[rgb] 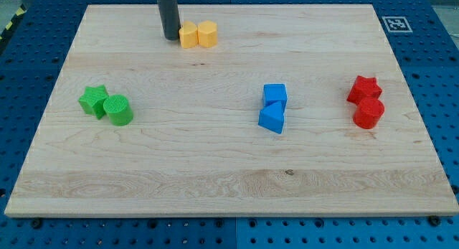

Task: Move red blocks towards bottom right

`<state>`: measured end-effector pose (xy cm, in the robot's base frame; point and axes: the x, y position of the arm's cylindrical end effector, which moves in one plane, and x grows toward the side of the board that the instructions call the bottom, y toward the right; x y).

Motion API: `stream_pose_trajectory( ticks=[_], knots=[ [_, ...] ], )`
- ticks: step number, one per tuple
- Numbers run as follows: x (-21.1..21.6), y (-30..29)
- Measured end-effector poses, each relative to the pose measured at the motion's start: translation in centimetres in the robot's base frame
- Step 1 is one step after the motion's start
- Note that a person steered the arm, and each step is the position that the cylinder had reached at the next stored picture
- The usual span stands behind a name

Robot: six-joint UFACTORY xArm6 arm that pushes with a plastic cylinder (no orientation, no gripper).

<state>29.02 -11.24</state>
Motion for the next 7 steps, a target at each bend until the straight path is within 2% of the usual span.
stream_pose_trajectory(
  ticks=[1,2,4,5,6,7],
  knots=[
    [5.0,-1.2],
    [9.1,0.2],
    [9.3,14.3],
    [10.9,18.6],
    [9.2,22.5],
    [9.4,26.4]
  ],
)
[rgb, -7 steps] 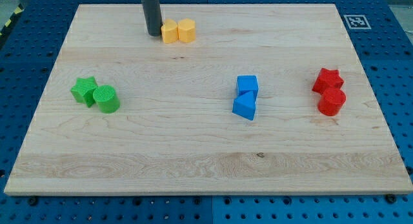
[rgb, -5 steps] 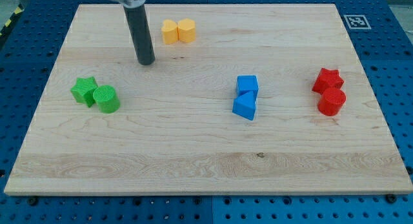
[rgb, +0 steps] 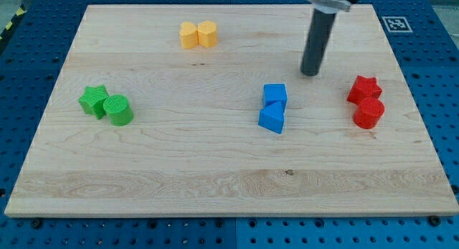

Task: Move red blocks towards bottom right

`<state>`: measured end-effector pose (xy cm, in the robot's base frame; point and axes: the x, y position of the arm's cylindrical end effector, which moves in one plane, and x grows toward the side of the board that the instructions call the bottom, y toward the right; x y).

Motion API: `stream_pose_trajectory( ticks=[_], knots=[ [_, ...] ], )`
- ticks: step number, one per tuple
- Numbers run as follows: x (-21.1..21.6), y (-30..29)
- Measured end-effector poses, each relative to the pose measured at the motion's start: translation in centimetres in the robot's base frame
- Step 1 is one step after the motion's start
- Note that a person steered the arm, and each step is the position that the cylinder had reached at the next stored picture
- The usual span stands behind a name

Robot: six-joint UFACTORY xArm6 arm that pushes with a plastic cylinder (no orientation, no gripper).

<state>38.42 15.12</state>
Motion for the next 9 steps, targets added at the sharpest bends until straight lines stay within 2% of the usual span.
stream_pose_trajectory(
  ticks=[2,3,5,6,7,8,9],
  knots=[
    [8.9,3.3],
    [10.2,3.5],
    [3.5,3.5],
    [2.6,4.5],
    [6.6,5.0],
    [4.4,5.0],
    [-0.7,5.5]
  ],
)
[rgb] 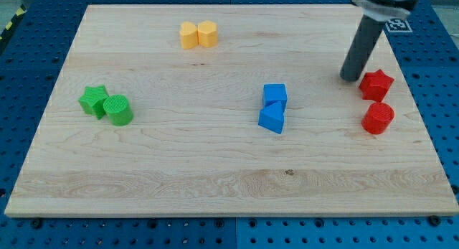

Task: Move red blocks towards bottom right

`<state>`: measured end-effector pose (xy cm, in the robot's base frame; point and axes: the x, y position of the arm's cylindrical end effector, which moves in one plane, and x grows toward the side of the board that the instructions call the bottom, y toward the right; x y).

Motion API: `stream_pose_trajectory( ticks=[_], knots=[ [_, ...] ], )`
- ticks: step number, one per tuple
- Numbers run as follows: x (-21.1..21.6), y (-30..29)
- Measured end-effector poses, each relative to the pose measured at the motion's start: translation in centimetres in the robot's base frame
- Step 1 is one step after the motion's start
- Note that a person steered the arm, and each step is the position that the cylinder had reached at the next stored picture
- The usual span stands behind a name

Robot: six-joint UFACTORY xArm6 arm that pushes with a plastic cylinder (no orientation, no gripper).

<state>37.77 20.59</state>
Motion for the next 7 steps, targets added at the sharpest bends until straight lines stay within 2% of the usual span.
stream_pose_trajectory(
  ticks=[1,2,3,4,6,7],
  knots=[
    [1.6,2.0],
    [8.1,2.1],
    [11.3,2.3],
    [8.9,2.0],
    [13.2,1.9],
    [11.4,-0.2]
  ],
)
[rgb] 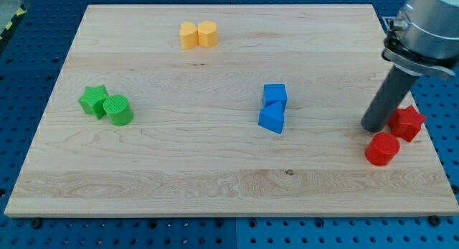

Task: Move red blocks towards bottom right

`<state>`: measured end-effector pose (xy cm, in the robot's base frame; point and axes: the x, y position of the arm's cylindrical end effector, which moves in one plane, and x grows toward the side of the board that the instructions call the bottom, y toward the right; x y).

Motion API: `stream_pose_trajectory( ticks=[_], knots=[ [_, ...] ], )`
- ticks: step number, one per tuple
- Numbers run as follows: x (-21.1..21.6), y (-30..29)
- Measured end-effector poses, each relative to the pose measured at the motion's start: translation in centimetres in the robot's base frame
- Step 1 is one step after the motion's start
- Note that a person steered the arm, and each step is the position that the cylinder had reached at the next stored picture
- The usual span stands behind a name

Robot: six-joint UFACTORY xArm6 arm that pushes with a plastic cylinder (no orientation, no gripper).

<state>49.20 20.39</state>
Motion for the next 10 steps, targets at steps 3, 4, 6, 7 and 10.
stream_pose_trajectory(
  ticks=[3,4,6,7,10],
  knots=[
    [4.7,-1.3],
    [-0.7,-2.8],
    [-5.0,-0.2],
    [-1.7,0.9],
    [-3.8,3.4]
  ],
)
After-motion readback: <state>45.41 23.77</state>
